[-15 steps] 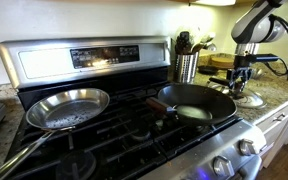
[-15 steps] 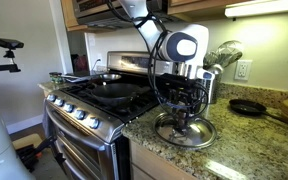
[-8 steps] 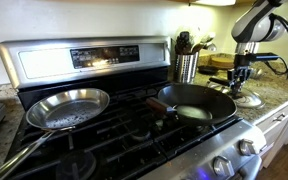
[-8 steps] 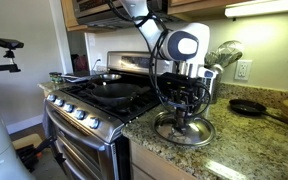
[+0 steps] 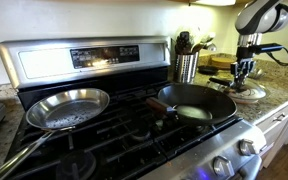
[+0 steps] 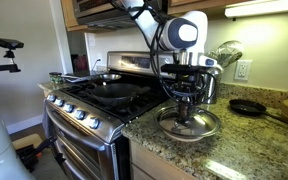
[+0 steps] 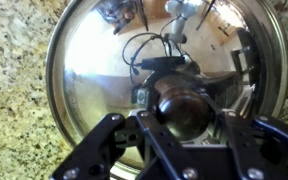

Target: Put the lid on the pan that's closest to it

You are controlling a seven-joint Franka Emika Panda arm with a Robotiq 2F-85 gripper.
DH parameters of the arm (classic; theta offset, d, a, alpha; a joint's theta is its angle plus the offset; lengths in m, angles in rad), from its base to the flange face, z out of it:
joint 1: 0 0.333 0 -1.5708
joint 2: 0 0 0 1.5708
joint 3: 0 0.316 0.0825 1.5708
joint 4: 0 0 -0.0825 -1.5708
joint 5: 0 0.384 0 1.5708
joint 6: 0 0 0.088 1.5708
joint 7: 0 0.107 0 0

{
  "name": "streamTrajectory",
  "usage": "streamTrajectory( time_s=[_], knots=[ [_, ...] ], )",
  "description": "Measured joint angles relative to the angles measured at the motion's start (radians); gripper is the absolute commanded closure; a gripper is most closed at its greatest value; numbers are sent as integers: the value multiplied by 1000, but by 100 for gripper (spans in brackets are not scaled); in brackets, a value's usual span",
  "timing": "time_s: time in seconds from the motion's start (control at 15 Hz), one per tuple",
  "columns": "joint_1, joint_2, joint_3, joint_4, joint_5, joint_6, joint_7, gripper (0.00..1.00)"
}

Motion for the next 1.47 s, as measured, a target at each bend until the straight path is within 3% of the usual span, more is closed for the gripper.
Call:
streamTrajectory(
  time_s=[0.87, 1.47],
  knots=[
    [37, -406, 29, -119, -28, -89, -26, 80],
    [180, -538, 119, -222, -7, -99, -45, 80]
  ],
)
